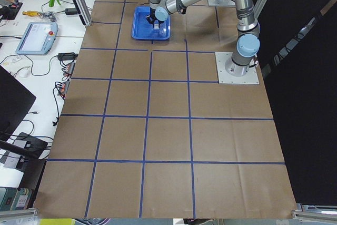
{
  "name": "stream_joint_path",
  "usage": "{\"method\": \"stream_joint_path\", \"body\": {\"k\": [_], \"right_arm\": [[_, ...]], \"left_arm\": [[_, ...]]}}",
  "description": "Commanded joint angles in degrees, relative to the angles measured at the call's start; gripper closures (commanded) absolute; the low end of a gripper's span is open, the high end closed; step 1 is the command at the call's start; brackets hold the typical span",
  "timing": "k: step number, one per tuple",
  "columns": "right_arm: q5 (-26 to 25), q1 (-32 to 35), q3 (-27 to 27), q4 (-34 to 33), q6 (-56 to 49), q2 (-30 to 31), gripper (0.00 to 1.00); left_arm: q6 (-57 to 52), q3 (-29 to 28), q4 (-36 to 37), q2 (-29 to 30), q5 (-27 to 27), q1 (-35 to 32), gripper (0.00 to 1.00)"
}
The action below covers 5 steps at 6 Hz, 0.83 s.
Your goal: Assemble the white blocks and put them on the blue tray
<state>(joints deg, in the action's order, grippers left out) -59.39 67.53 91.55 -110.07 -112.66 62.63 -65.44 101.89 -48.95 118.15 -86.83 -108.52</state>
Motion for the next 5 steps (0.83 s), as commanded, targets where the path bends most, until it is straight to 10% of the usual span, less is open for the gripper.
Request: {"method": "stream_joint_path", "body": {"k": [1, 2, 5], "right_arm": [[0.2, 1.5, 3.7, -0.7, 0.3, 1.1, 0.68], [2.0, 1.7, 6.7, -2.5, 0.6, 3.1, 0.68], [3.6, 4.1, 17.1, -13.1, 5.4, 7.2, 0.68]], "left_arm": [[0.1, 0.0, 0.8, 0.6, 0.0, 0.0, 0.60], [0.1, 0.0, 1.2, 0.4, 0.4, 0.0, 0.02], [1.8, -0.2, 0.6, -4.7, -0.1, 0.1, 0.01]]}}
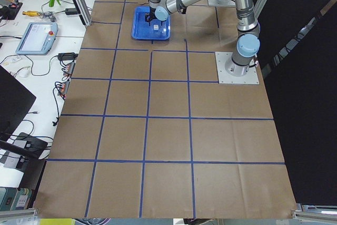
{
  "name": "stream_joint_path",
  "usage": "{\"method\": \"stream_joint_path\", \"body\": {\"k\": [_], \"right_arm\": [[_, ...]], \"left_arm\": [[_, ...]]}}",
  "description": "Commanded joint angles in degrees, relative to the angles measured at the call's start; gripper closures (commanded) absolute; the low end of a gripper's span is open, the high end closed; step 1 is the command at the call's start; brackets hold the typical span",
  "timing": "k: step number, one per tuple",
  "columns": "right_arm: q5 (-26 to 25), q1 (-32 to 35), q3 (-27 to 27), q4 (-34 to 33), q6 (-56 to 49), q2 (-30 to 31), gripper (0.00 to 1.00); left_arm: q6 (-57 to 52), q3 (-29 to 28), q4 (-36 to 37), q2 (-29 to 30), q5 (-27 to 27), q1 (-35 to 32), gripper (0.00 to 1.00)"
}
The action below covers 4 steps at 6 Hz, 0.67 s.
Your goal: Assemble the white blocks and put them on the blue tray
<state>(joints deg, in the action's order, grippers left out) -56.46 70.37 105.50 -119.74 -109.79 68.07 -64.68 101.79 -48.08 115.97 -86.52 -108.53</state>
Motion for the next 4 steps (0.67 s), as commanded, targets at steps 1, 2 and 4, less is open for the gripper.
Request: {"method": "stream_joint_path", "body": {"k": [1, 2, 4], "right_arm": [[0.6, 3.7, 5.3, -7.2, 5.1, 2.2, 0.68], [0.6, 6.9, 7.8, -13.8, 10.5, 2.2, 0.68], [0.3, 16.8, 10.3, -29.7, 28.9, 1.7, 0.68]], "left_arm": [[4.3, -0.4, -2.1, -5.9, -0.7, 0.8, 0.01], [8.6, -0.8, -5.3, -9.0, -0.8, 2.8, 0.01], [31.9, -3.4, -13.6, -15.4, -4.0, 4.7, 0.01]]}}
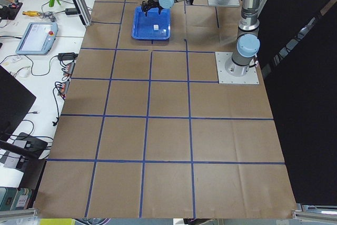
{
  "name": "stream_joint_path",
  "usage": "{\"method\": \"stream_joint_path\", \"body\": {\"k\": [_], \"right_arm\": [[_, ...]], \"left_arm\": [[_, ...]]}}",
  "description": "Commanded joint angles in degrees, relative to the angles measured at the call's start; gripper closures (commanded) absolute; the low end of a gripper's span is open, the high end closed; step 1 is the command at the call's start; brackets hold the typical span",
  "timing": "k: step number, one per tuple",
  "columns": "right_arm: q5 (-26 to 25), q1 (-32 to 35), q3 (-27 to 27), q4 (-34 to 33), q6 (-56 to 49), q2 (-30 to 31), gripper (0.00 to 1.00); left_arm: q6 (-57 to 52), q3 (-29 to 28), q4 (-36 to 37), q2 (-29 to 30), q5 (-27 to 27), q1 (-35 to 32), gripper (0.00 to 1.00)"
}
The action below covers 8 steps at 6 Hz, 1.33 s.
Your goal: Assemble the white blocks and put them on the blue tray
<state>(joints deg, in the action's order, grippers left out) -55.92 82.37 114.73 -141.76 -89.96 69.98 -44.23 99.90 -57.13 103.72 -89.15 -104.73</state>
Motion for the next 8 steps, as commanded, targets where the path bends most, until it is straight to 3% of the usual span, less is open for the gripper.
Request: {"method": "stream_joint_path", "body": {"k": [1, 2, 3, 4, 8], "right_arm": [[-0.8, 7.9, 1.2, -10.8, 13.0, -1.0, 0.68], [-0.9, 10.1, 1.2, -12.8, 13.4, -2.6, 0.68], [-0.9, 11.7, 1.2, -16.8, 18.3, -4.4, 0.68], [-1.0, 13.2, 1.2, -19.6, 19.9, -6.3, 0.68], [-0.9, 15.0, 1.1, -20.5, 20.3, -9.3, 0.70]], "left_arm": [[19.4, -6.1, -13.5, -6.1, -5.0, 0.9, 0.01], [25.1, -10.2, -19.2, -7.5, -4.7, 0.9, 0.01], [31.0, -13.0, -19.2, -7.5, -4.4, 1.1, 0.01], [34.4, -11.8, -20.5, -8.3, -4.6, 2.6, 0.01], [37.4, -11.5, -27.9, -12.6, -1.4, 6.1, 0.01]]}}
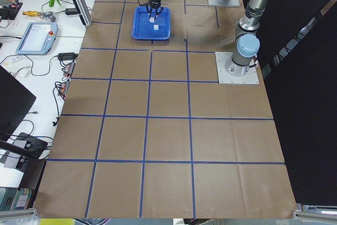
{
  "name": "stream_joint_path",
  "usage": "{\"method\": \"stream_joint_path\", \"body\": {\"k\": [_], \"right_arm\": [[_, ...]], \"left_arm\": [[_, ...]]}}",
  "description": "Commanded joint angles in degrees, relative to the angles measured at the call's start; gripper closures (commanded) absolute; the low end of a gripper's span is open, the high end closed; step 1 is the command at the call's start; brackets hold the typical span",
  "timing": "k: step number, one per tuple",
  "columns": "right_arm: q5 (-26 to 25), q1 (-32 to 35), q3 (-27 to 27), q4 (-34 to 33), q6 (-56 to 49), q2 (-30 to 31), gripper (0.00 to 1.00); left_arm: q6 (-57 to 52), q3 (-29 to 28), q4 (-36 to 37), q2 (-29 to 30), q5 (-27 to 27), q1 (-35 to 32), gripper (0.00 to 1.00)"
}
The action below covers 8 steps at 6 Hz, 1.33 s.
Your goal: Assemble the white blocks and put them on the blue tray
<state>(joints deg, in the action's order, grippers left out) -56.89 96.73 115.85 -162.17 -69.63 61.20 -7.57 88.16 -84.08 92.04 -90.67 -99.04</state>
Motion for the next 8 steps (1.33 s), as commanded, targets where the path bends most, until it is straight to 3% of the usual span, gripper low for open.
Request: {"method": "stream_joint_path", "body": {"k": [1, 3, 8], "right_arm": [[-0.1, 1.2, 0.1, -0.1, 0.0, -0.6, 0.70], [-0.2, 1.2, 0.5, 0.0, 0.1, -0.4, 0.70], [-0.2, 2.3, 0.7, 0.1, 0.3, -0.6, 0.70]], "left_arm": [[2.3, 0.2, -1.0, -0.9, 0.2, 0.5, 0.01], [8.8, 0.3, -3.3, -1.9, 0.0, 0.7, 0.01], [8.8, 0.3, -3.5, -2.4, 0.0, 1.7, 0.01]]}}
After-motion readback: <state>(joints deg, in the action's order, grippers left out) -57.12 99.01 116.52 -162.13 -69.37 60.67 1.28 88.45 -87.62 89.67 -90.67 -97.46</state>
